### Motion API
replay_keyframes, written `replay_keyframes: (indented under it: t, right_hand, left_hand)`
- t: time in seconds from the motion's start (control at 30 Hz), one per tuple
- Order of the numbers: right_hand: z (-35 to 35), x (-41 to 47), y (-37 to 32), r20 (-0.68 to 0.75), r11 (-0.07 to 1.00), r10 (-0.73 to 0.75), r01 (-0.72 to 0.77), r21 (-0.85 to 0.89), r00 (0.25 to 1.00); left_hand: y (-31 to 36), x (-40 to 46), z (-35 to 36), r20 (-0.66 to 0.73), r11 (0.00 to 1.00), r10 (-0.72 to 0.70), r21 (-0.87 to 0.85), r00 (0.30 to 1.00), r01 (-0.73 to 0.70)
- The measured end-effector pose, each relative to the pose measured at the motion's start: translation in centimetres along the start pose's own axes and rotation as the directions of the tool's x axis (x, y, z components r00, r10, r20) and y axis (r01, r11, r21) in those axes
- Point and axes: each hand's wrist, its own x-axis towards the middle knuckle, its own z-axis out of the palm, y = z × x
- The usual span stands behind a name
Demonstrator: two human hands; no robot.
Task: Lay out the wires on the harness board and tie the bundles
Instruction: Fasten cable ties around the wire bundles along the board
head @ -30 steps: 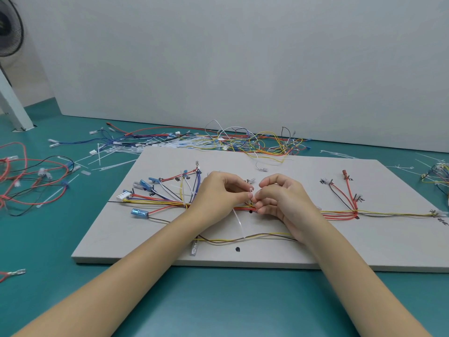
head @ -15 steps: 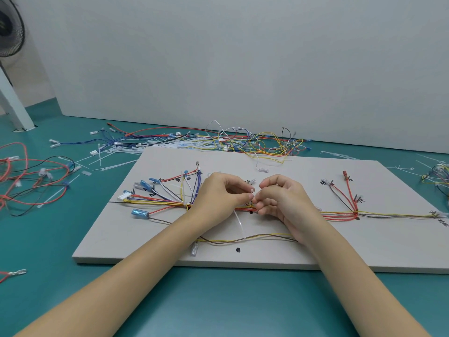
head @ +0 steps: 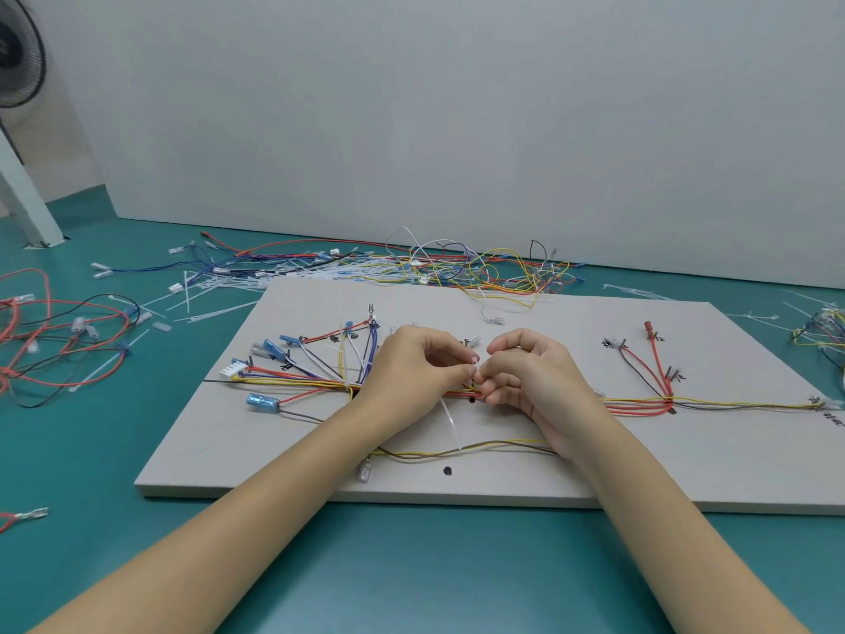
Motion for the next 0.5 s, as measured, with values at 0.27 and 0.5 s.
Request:
replay_keyframes:
  t: [0.27,0.5]
  right_hand:
    - [-0.1,-0.1,0.1,-0.008,1.000,-0.015,0.015,-0.005,1.000]
    - [-0.2,-0.1,0.0,0.016,0.998,-0.040,0.040,-0.053,0.999]
  left_hand:
    - [0.2,0.2,-0.2,0.040,0.997,-0.011,-0.072,0.999,0.014]
    - [-0.2,0.8,-1.0,0.152,0.986,-0.044,-0.152,0.987,0.068]
